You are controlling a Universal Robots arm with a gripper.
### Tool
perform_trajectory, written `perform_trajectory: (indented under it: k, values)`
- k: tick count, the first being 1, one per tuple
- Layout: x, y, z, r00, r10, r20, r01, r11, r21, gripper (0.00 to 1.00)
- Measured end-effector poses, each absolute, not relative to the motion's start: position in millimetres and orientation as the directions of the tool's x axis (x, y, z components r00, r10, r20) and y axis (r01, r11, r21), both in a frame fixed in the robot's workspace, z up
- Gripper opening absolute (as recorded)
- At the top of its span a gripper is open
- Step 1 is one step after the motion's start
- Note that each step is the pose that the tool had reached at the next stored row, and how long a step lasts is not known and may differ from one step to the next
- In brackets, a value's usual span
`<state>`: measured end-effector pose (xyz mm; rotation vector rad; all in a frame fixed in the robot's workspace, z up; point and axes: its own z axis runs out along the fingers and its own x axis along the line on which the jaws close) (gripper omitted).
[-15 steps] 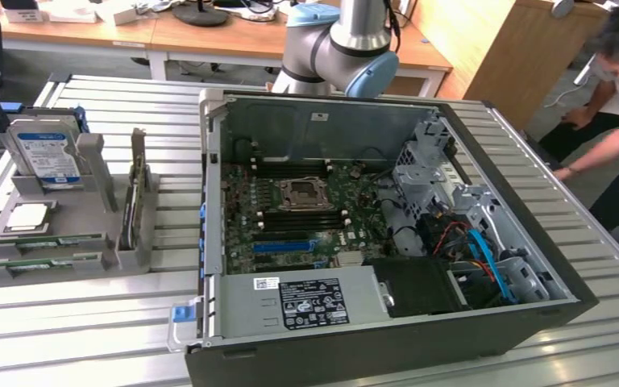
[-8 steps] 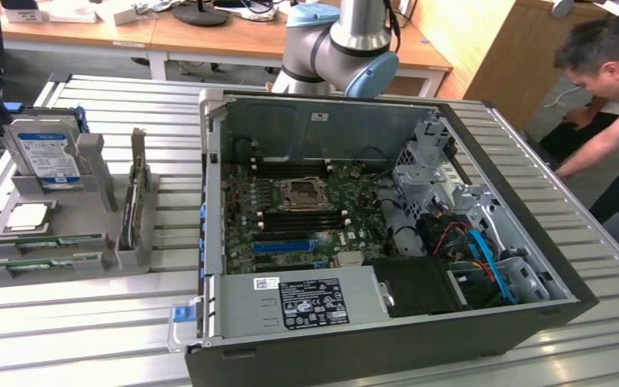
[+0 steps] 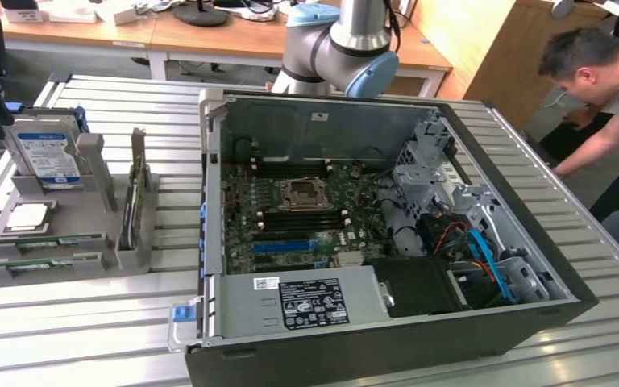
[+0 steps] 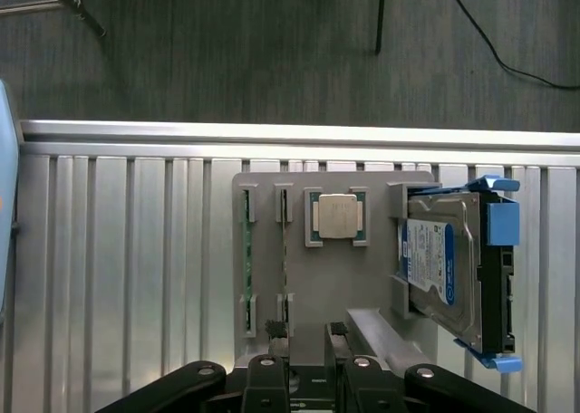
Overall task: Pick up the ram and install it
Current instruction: 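Pick up the ram and move it above insertion slot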
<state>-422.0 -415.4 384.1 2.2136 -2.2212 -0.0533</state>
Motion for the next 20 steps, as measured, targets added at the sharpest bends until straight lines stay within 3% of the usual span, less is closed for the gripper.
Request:
perform_trajectory:
  k: [20]
  values:
    - [-422, -415, 355, -0.004, -1.0, -0.02, -1.0, 0.003, 0.027, 0.3]
